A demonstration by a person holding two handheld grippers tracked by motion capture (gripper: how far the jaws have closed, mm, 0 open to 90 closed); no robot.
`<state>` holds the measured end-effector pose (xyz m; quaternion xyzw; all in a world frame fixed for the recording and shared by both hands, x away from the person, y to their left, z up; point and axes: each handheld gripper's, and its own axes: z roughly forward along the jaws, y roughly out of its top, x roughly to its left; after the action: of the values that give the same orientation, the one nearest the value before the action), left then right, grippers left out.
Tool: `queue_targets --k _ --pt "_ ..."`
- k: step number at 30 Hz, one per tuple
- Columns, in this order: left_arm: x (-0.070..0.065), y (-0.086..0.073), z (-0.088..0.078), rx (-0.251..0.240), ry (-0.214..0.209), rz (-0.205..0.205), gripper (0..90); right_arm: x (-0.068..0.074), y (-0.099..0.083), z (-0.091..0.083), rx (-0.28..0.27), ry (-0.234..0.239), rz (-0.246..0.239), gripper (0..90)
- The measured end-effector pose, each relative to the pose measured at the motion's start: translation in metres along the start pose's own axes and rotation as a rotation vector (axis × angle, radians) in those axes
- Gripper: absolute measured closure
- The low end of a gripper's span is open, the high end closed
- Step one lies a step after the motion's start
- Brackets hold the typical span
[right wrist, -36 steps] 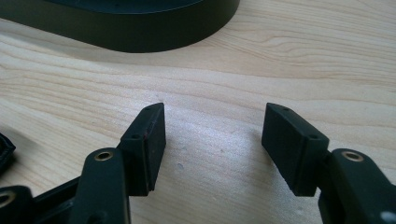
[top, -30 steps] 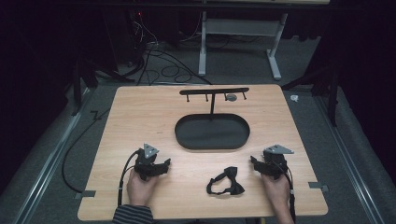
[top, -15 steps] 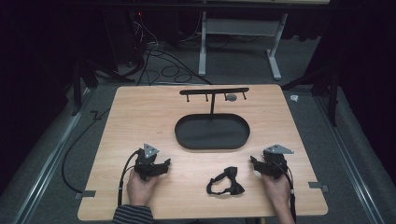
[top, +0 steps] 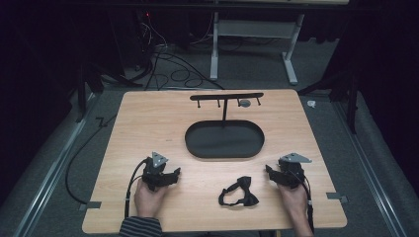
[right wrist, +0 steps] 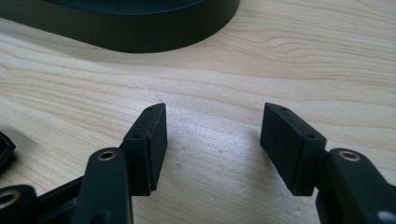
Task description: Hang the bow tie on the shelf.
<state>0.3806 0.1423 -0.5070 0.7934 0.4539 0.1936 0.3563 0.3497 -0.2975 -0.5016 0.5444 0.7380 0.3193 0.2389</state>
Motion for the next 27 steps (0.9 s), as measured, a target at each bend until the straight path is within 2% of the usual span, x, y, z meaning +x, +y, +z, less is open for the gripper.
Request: queue_targets --k 7,13,19,22,27 --pt "0.0 0.0 0.0 0.0 -0.001 -0.002 27.6 -0.002 0.0 -0.003 0.001 0.007 0.018 46.2" --pt "0.0 0.0 0.0 0.0 -0.001 -0.002 27.7 -0.001 0.0 -0.015 -0.036 0.045 0.035 49.7" --pt "0.0 0.0 0.0 0.0 -0.001 -0.002 27.7 0.005 0.001 -0.028 -0.076 0.102 0.037 54.4" --pt "0.0 0.0 0.0 0.0 -0.001 -0.003 27.8 0.011 0.002 -0.03 -0.071 0.146 0.042 54.6" --pt "0.0 0.0 0.0 0.0 -0.001 -0.003 27.9 0.022 0.005 -0.034 -0.08 0.185 0.022 54.1"
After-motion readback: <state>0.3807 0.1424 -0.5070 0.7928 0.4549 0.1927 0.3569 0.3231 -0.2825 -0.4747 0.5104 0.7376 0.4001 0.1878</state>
